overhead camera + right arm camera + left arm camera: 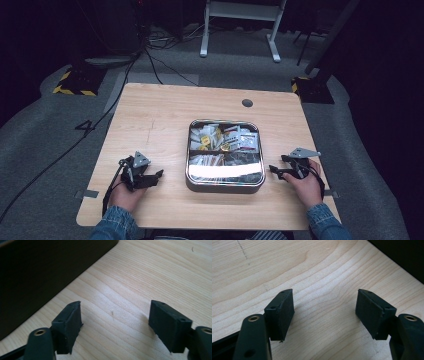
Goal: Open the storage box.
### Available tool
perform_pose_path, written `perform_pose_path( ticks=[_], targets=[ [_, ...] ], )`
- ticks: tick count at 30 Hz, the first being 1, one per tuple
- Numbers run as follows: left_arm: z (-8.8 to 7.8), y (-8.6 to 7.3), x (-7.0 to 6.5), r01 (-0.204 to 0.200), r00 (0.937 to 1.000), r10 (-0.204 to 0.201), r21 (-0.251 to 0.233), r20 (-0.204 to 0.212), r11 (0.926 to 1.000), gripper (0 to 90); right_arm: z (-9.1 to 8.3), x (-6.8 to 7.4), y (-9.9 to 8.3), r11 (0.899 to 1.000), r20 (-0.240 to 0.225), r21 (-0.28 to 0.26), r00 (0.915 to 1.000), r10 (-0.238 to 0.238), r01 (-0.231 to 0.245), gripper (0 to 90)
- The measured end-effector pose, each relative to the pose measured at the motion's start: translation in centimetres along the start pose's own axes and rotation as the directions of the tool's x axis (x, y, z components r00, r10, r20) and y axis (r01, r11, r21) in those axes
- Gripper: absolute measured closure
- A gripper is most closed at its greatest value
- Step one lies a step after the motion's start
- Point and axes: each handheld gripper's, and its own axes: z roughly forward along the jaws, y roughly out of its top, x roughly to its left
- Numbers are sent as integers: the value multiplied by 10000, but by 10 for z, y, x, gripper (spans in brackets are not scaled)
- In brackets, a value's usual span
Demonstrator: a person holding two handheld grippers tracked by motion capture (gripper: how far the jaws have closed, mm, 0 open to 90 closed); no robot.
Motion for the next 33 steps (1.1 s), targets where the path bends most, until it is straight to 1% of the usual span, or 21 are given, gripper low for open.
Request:
perform_pose_path(
  ticks=[2, 3, 4, 7, 9, 10, 11, 13, 18, 22, 25, 26, 33],
  targets=[
    [0, 0, 0, -8, 10000, 8, -9, 1, 10000, 316, -2, -1, 1, 9999, -272, 23, 9995, 136, -135, 334],
    [0, 0, 0, -13, 10000, 13, -1, 9, 10000, 315, -4, -2, 2, 9997, -391, -14, 9989, 242, -243, 330],
    [0, 0, 0, -17, 10000, 17, -3, 10, 10000, 315, -6, -2, 4, 9995, -426, -95, 9987, 287, -291, 320],
    [0, 0, 0, -25, 10000, 25, 4, 31, 10000, 314, -13, 0, 11, 9995, -427, -226, 9989, 191, -201, 324],
    [0, 0, 0, -26, 10000, 26, 8, 29, 10000, 313, -19, 2, 16, 9991, -481, -352, 9986, 211, -228, 332],
    [0, 0, 0, -26, 10000, 26, 8, 29, 10000, 313, -19, 2, 16, 9991, -481, -352, 9986, 211, -228, 332],
    [1, 0, 0, -28, 10000, 28, 7, 21, 10000, 313, -26, 3, 22, 9984, -540, -507, 9983, 238, -266, 337],
    [1, 0, 0, -40, 10000, 40, 4, 19, 10000, 313, -31, 4, 26, 9974, -639, -643, 9975, 299, -340, 338],
    [1, 0, 0, -31, 10000, 31, 8, 18, 10000, 313, -42, 10, 38, 9947, -858, -990, 9961, 193, -278, 336],
    [1, 1, 0, -28, 10000, 28, 0, 12, 10000, 313, -42, 16, 46, 9930, -1070, -1178, 9943, -6, -121, 326],
    [1, 0, 0, -31, 10000, 31, -1, 0, 10000, 313, -41, 19, 49, 9926, -1157, -1216, 9932, -110, -32, 324],
    [1, 0, 0, -6, 10000, 6, -13, -12, 10000, 313, -39, 23, 54, 9922, -1264, -1244, 9917, -238, 79, 323],
    [0, 0, -2, 75, 9999, -75, -10, -132, 10000, 312, -29, 37, 73, 9893, -1644, -1396, 9843, -643, 413, 323]
  ],
)
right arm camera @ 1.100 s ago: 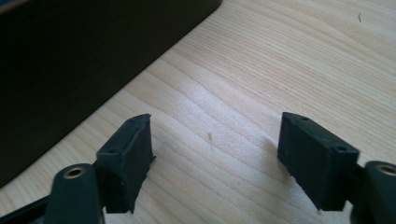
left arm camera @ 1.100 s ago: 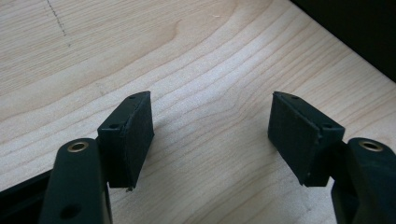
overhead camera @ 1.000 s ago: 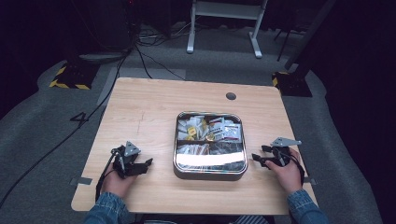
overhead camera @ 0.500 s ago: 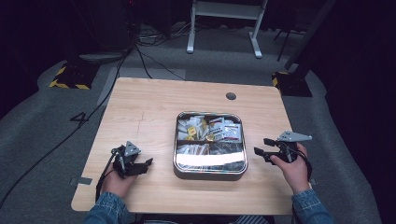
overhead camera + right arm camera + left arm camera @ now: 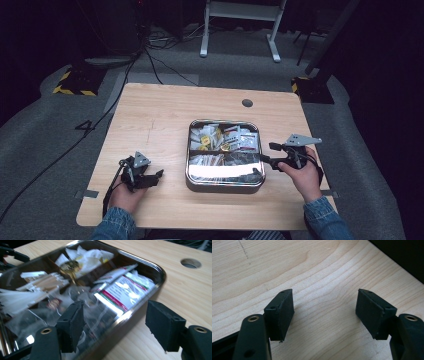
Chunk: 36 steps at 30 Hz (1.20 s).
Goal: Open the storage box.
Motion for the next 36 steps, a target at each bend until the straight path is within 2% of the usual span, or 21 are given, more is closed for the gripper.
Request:
perform_pose_path(
  ticks=[8, 13, 17, 18, 30, 36],
  targets=[
    [0, 0, 0, 8, 10000, -8, -2, -2, 10000, 312, 19, 16, 25, 9989, -501, -263, 9980, -389, 377, 314],
    [0, 0, 0, 19, 10000, -19, -8, -1, 10000, 312, 35, 31, 36, 9971, -770, -125, 9941, -762, 755, 311],
    [0, 0, 0, -2, 10000, 2, -10, 45, 10000, 312, 48, 41, 43, 9961, -785, -10, 9930, -880, 882, 312],
    [0, 0, 1, -13, 10000, 13, -17, 55, 10000, 312, 53, 44, 45, 9947, -772, 166, 9920, -997, 1013, 312],
    [1, 1, 1, -10, 10000, 10, 8, 64, 10000, 311, 79, 52, 56, 9906, -1045, 563, 9875, -1183, 1247, 309],
    [1, 1, 1, -9, 10000, 9, 7, 62, 10000, 311, 98, 55, 56, 9846, -1149, 1049, 9851, -1277, 1399, 341]
  ],
)
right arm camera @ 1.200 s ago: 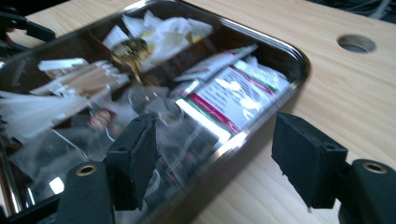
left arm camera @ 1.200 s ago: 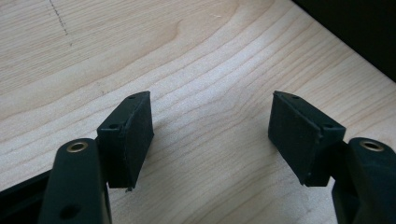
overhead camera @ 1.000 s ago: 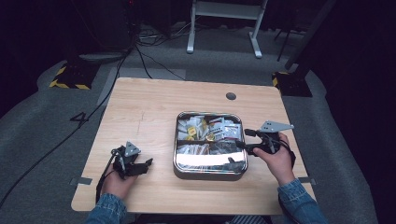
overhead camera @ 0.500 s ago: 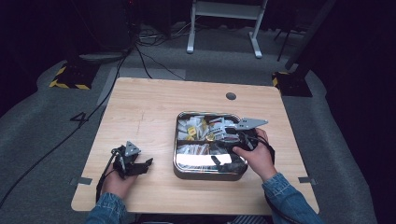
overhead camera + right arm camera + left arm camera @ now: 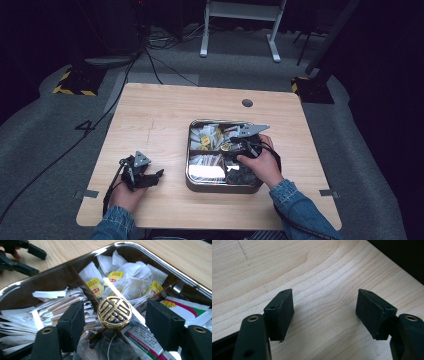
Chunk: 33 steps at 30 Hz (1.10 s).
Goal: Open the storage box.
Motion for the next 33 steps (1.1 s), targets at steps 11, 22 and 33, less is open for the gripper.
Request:
perform_pose_path(
  ticks=[11, 22, 33],
  targets=[
    [0, 0, 0, -2, 10000, 2, 0, -2, 10000, 311, 13, -1, -1, 9996, -178, 287, 9998, 9, -4, 584],
    [0, 0, 0, -1, 10000, 1, -1, -2, 10000, 311, 13, 3, -3, 9997, 126, 219, 9999, -93, 91, 588],
    [0, 0, 0, -33, 10000, 33, 10, 27, 10000, 311, 13, 4, -3, 9998, 231, 188, 9997, -35, 31, 588]
  ],
)
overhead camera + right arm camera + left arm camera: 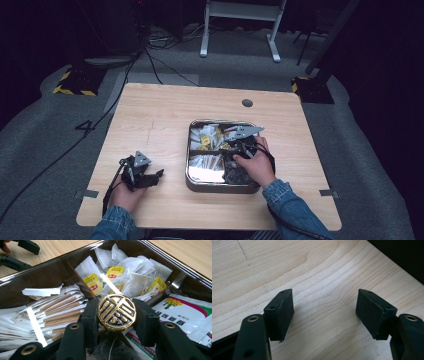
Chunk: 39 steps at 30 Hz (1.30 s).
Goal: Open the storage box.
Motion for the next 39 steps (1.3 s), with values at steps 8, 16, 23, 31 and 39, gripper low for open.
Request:
perform_pose_path(
  ticks=[8, 16, 23, 31, 39],
  targets=[
    [1, 1, 1, -63, 10000, 63, 10, 51, 10000, 291, -1, 0, 0, 9999, -21, -69, 10000, 80, -80, 590],
    [4, 4, 3, -166, 9997, 165, 68, 168, 9998, 259, -3, -2, 1, 9998, -117, -115, 9998, 173, -174, 589],
    [5, 4, 3, -335, 9990, 331, 139, 290, 9993, 217, -14, -2, 9, 9997, 49, -258, 10000, 2, -1, 589],
    [6, 6, 5, -317, 9990, 311, 183, 306, 9993, 201, -40, -5, 20, 9976, 278, -693, 9996, -59, 78, 589],
    [6, 6, 5, -332, 9990, 328, 161, 292, 9993, 201, -60, -9, 26, 9956, 358, -933, 9993, -90, 123, 589]
  ],
)
